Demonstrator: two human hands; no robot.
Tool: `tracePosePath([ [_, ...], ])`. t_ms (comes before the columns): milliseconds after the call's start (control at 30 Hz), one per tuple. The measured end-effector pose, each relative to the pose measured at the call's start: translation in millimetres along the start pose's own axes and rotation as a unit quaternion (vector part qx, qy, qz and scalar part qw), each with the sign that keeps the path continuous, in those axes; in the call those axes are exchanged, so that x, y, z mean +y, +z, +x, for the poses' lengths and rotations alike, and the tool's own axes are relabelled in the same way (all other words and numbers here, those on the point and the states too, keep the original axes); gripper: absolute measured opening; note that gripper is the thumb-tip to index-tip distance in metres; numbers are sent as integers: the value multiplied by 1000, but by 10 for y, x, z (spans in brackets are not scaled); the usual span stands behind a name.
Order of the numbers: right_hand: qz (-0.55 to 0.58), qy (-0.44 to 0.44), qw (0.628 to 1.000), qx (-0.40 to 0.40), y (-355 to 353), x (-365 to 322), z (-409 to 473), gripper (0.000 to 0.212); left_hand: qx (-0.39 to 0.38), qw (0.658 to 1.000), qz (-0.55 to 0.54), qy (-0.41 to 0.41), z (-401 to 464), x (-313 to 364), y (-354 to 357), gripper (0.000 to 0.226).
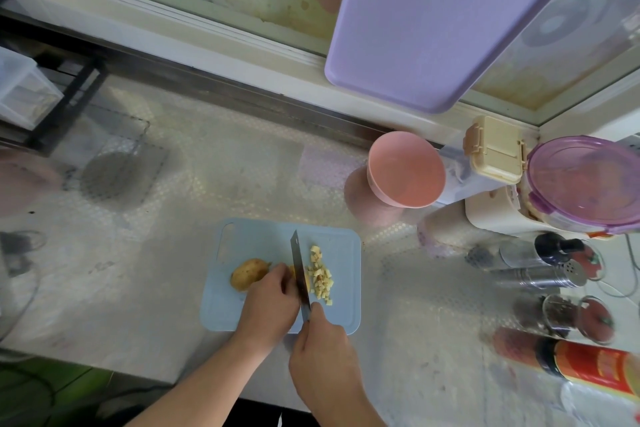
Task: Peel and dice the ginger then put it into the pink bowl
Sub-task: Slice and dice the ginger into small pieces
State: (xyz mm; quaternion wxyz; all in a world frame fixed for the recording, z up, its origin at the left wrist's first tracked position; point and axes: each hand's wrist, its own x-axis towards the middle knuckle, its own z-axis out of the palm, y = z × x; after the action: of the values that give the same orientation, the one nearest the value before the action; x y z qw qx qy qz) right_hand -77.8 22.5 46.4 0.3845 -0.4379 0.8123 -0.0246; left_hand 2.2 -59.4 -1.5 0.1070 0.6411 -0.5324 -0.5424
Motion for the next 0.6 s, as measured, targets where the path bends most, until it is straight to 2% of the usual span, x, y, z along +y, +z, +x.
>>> tracePosePath([
  [167, -4, 7, 1000, -7, 39, -21, 67, 20, 1, 1000, 14, -10, -24, -34, 22, 25],
  [300, 6, 4, 1000, 4, 91, -13, 77, 8, 0, 1000, 20, -12, -9, -34, 17, 24],
  [433, 5, -12, 1000, 27, 171, 24, 114, 22, -12, 999, 30, -8, -22, -35, -2, 22],
  [600, 20, -17, 999, 36, 162, 72, 125, 24, 0, 1000, 23, -8, -12, -35, 14, 22],
])
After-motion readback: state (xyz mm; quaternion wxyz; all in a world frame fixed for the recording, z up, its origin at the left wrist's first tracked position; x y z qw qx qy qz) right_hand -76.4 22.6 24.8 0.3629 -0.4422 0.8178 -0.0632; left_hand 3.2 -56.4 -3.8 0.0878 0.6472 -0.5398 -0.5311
